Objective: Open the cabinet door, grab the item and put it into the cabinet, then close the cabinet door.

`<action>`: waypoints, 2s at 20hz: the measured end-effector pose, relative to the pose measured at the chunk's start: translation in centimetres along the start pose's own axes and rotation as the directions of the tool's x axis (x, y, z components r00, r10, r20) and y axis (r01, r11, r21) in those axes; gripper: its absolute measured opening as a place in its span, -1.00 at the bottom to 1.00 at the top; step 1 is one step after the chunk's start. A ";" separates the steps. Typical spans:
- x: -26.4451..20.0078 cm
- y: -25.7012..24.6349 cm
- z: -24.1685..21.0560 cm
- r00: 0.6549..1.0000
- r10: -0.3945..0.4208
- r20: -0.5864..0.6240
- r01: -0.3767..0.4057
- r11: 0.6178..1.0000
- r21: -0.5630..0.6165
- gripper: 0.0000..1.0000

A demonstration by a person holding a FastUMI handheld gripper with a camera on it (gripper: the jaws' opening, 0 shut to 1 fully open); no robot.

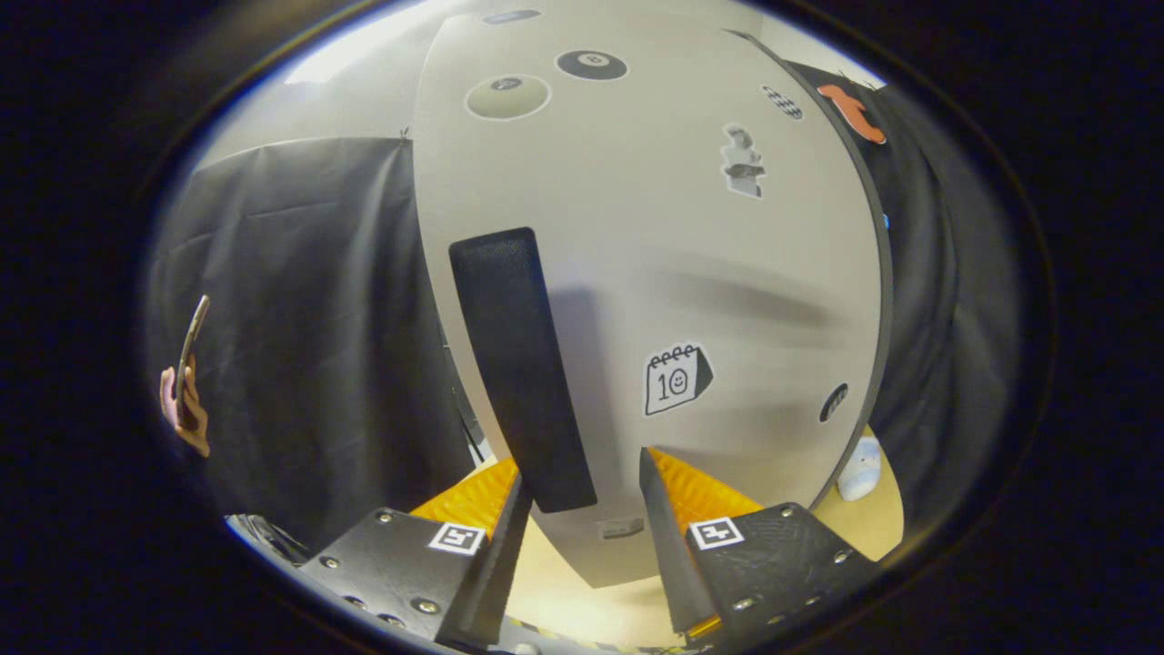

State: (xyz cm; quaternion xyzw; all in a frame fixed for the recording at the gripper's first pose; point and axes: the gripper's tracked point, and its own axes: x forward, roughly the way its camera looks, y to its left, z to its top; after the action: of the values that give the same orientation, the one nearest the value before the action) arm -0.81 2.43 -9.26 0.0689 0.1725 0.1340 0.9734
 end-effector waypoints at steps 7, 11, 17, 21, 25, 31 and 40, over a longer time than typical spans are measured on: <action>3.0 0.2 0.4 0.999 0.036 -0.011 -0.036 0.999 -0.003 0.34; 4.7 0.3 0.2 0.998 0.059 -0.019 -0.059 0.998 -0.006 0.34; 6.1 1.1 -0.3 0.997 0.074 -0.028 -0.075 0.997 -0.034 0.34; 6.8 1.0 -0.6 0.996 0.086 -0.032 -0.087 0.995 -0.038 0.34; 7.0 1.2 -0.8 0.995 0.089 -0.032 -0.091 0.995 -0.042 0.34; 6.9 1.3 -1.0 0.995 0.091 -0.034 -0.093 0.995 -0.044 0.34; 6.9 1.5 -1.2 0.995 0.092 -0.023 -0.094 0.993 -0.071 0.34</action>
State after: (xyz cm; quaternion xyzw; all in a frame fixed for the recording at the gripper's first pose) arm 4.63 5.92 -12.28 0.0403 0.1738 0.1860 0.9662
